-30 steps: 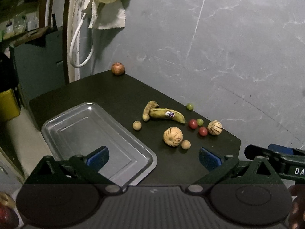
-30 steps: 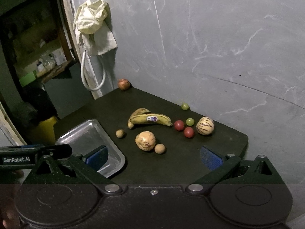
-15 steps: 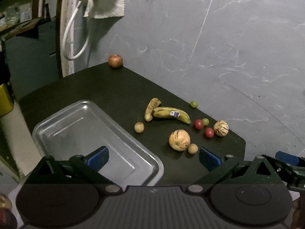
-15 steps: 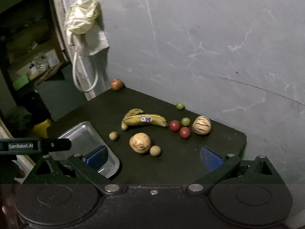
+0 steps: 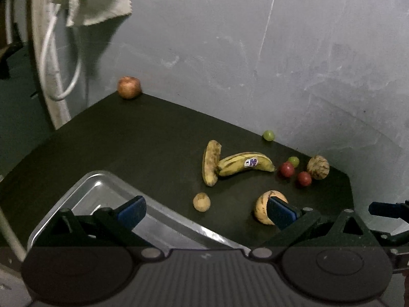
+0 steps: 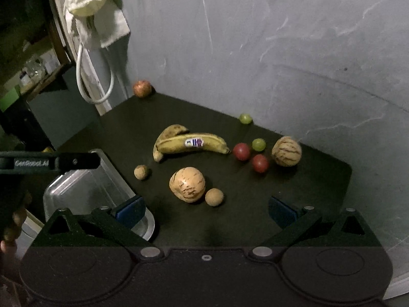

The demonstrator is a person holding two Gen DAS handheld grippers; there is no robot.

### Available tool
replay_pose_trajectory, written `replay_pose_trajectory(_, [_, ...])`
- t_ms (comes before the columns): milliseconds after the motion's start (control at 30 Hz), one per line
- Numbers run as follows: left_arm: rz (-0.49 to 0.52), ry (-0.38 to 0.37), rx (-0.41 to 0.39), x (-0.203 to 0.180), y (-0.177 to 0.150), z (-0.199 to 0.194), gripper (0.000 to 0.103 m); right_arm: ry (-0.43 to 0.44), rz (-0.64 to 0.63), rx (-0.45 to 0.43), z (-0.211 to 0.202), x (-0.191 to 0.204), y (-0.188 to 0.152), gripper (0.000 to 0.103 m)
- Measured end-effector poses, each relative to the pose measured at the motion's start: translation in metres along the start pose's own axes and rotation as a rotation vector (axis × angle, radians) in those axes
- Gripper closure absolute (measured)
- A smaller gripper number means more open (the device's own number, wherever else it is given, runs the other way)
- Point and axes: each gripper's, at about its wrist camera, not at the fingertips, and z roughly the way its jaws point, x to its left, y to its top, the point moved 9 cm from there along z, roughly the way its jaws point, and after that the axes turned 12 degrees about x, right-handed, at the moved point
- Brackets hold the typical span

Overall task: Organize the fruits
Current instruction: 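Move the left tool toward a small tan fruit while the right tool approaches a striped pepino melon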

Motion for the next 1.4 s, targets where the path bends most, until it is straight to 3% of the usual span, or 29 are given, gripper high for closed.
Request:
replay_pose_trajectory(367, [0.086, -0.032, 0.085, 0.000, 0.011, 0.075, 0.021, -0.035, 0.034, 0.062, 0.049, -0.003, 0.007, 0.003])
replay_pose_trajectory(500, [0.110, -0.033, 0.113, -0.001, 0.010, 0.095, 0.034, -0.034, 0.024, 0.069, 0.062, -0.003, 0.010, 0.005])
replay_pose_trajectory(633, [0.122, -0.036, 0.138, -0.002, 0.009, 0.109, 0.043, -0.028, 0.016, 0.080, 0.071, -0.004, 0.012, 0.008])
replay_pose_trajectory(1000, [0.141, -0.023, 0.162, 0.001, 0.007, 0.119, 0.057, -0.006, -0.002, 0.100, 0.086, -0.001, 0.013, 0.011])
replay_pose_trajectory(1133, [0.139, -0.024, 0.169, 0.002, 0.005, 0.121, 0.061, 0.007, -0.050, 0.097, 0.091, 0.007, 0.019, 0.013])
replay_pose_trajectory(1267, [0.148, -0.024, 0.173, 0.001, 0.005, 0.123, 0.063, 0.016, -0.183, 0.082, 0.098, 0.018, 0.035, 0.014])
replay_pose_trajectory(1400, [0.165, -0.022, 0.171, -0.001, 0.007, 0.125, 0.071, 0.058, -0.272, 0.131, 0.114, 0.021, 0.044, 0.020])
